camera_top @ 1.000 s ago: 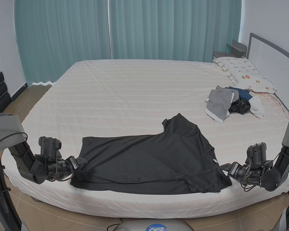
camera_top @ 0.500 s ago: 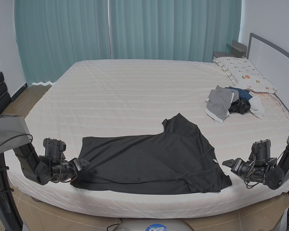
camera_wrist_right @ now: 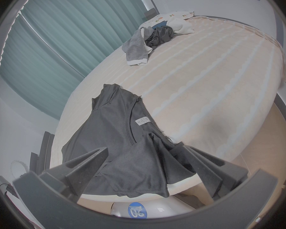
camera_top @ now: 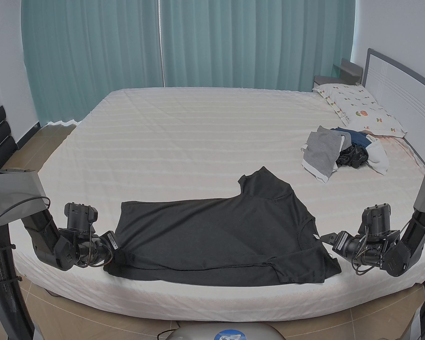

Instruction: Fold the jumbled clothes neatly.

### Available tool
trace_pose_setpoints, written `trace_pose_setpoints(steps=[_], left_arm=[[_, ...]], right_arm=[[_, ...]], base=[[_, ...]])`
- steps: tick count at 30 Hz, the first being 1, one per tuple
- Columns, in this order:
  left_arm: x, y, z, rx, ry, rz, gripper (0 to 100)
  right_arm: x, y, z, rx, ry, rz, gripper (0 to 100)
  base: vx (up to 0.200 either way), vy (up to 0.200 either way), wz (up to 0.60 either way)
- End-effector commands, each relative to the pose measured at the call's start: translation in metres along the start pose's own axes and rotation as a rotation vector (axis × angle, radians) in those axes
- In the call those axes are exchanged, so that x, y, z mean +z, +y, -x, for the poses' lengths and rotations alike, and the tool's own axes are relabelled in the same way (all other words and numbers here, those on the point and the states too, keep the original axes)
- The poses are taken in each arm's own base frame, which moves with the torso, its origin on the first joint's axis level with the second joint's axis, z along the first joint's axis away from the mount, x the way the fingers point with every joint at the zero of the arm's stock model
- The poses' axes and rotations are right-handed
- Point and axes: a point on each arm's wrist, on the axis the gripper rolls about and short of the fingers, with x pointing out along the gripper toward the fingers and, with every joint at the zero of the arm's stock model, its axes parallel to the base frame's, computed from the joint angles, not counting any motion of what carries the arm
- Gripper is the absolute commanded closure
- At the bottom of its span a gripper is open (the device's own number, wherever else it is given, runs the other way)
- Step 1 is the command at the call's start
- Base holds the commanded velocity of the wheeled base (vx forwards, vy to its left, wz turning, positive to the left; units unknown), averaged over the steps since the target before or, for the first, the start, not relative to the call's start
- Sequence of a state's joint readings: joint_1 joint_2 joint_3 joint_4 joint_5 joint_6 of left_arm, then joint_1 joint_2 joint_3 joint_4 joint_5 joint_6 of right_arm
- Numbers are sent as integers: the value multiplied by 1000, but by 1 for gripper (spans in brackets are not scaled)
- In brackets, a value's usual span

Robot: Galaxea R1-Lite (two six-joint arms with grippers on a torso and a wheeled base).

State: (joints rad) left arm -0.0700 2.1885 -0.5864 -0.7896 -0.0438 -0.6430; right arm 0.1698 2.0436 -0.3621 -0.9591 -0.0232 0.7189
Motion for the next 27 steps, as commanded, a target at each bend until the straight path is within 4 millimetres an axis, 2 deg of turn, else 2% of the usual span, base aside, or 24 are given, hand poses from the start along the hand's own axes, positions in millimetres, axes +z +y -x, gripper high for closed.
trace_pose_setpoints(steps=[1, 10, 18, 27], left_arm=[[7, 4, -1, 6, -21, 23, 100], [23, 10, -5, 5, -65, 182, 100], [19, 18, -18, 32, -42, 228, 100], [18, 18, -19, 34, -35, 229, 100]], right_arm=[[-2, 1, -13, -5, 16, 7, 0], [2, 3, -27, 15, 23, 44, 0], [2, 0, -37, 60, 76, 65, 0], [5, -9, -41, 127, 133, 141, 0]], base=[[0, 0, 0], [0, 0, 0], [0, 0, 0], [0, 0, 0]])
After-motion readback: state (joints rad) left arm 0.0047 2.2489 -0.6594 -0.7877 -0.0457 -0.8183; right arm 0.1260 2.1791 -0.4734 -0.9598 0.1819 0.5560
